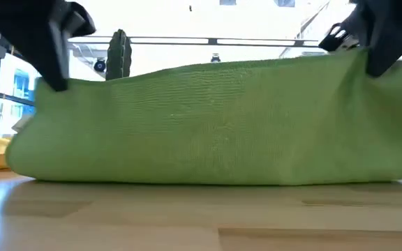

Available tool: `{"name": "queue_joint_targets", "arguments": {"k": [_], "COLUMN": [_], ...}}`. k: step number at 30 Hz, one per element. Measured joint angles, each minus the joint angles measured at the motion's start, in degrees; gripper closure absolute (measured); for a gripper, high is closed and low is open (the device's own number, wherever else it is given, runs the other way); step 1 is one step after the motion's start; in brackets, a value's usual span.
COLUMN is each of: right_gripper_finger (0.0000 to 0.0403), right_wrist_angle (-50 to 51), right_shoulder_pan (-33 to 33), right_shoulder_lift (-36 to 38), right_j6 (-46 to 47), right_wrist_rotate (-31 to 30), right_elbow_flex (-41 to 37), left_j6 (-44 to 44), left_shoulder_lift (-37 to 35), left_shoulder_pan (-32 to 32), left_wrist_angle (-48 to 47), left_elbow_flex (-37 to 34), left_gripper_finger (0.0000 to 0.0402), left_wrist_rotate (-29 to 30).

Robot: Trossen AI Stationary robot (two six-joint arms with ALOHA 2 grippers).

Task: Roll microfiber towels into tight, uniform cylinder then place into a basket
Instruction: Roll the green microfiber cloth

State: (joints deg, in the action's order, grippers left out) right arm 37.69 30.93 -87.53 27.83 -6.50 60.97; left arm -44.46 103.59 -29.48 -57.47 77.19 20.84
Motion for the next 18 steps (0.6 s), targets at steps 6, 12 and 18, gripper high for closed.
{"name": "queue_joint_targets", "arguments": {"k": [6,12,18], "right_gripper_finger": [0.0402,0.0402,0.0402], "right_wrist_angle": [7.7,12.8,13.1], "right_shoulder_pan": [-4.9,-9.0,-13.0], "right_shoulder_lift": [0.0,0.0,0.0], "right_j6": [-4.6,-7.3,-11.9], "right_wrist_rotate": [-0.6,-1.2,-3.9], "right_elbow_flex": [0.0,0.0,0.0], "left_j6": [6.7,12.6,14.3], "left_shoulder_lift": [0.0,0.0,0.0], "left_shoulder_pan": [5.2,11.2,16.1], "left_wrist_angle": [-0.3,-2.1,-3.8], "left_elbow_flex": [0.0,0.0,0.0], "left_gripper_finger": [0.0401,0.0401,0.0401], "left_wrist_rotate": [2.2,3.3,4.3]}}
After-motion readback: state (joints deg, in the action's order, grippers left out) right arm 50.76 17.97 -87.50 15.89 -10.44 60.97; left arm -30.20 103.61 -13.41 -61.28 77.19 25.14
